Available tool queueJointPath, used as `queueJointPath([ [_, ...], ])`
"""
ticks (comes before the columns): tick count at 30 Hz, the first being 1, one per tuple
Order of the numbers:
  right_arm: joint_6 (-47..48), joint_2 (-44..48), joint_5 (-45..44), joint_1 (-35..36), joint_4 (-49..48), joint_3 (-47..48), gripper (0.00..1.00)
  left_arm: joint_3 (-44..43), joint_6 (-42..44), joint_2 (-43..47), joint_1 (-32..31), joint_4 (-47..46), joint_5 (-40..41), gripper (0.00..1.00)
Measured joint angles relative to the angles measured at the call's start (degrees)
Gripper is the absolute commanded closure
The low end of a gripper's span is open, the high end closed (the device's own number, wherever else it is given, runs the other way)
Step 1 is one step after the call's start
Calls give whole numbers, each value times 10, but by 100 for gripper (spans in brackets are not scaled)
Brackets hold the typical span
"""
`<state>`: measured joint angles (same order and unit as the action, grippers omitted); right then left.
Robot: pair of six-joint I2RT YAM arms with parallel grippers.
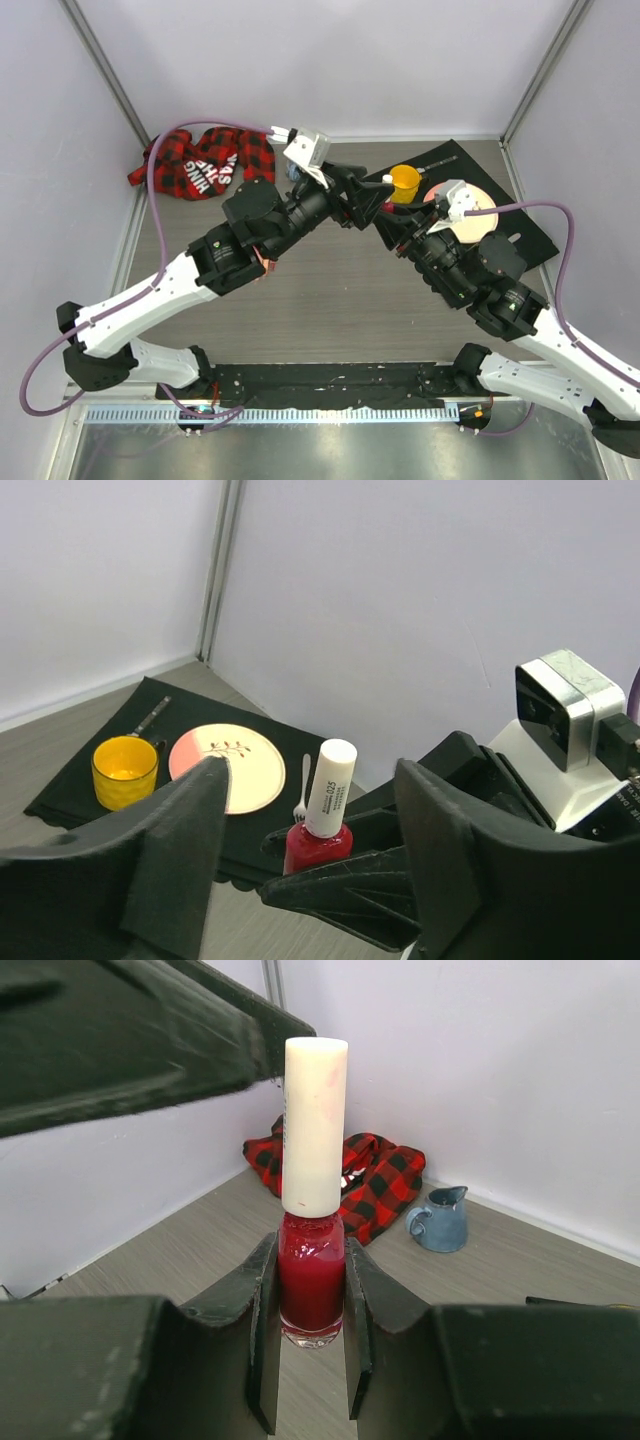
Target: Paint the nails
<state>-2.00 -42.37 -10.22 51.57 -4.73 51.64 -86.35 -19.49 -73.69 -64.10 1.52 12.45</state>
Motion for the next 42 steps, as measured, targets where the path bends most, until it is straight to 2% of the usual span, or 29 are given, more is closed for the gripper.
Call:
queueJointPath([
  [3, 0, 0, 0, 0, 0, 3, 99, -4, 4, -11, 0, 0, 0, 47],
  [9, -1, 0, 0, 0, 0, 7, 99, -5, 4, -25, 0, 1, -9, 49],
  [10, -1, 0, 1, 0, 0, 7, 99, -6, 4, -26, 0, 1, -12, 64],
  [13, -3, 1, 4, 0, 0, 7, 99, -10, 1, -30, 0, 5, -25, 98],
  [18, -12, 18, 29, -1, 6, 7, 99, -16, 6, -29, 3, 7, -92, 100],
  [22, -37, 52, 112, -2, 18, 7, 99, -3, -5, -12, 41, -17, -287, 100],
  [26, -91, 64, 267, -2, 26, 19, 99, 38, -44, 10, 62, -102, -494, 100],
  [29, -137, 57, 380, 2, 10, 30, 99, 65, -98, 20, 61, -190, -599, 100],
  [32, -170, 48, 448, 4, -13, 32, 99, 73, -137, 16, 61, -239, -654, 100],
  [33, -177, 47, 464, 4, -16, 33, 99, 73, -147, 15, 61, -246, -666, 97],
  [34, -179, 46, 471, 4, -16, 33, 99, 73, -152, 13, 61, -248, -672, 77],
  [37, -176, 46, 475, 4, -7, 36, 99, 63, -145, 13, 66, -216, -675, 47],
  [40, -157, 45, 455, 3, 11, 58, 99, 45, -104, 19, 73, -123, -655, 34],
  [42, -140, 45, 439, 2, 20, 73, 99, 26, -65, 28, 75, -40, -610, 28],
])
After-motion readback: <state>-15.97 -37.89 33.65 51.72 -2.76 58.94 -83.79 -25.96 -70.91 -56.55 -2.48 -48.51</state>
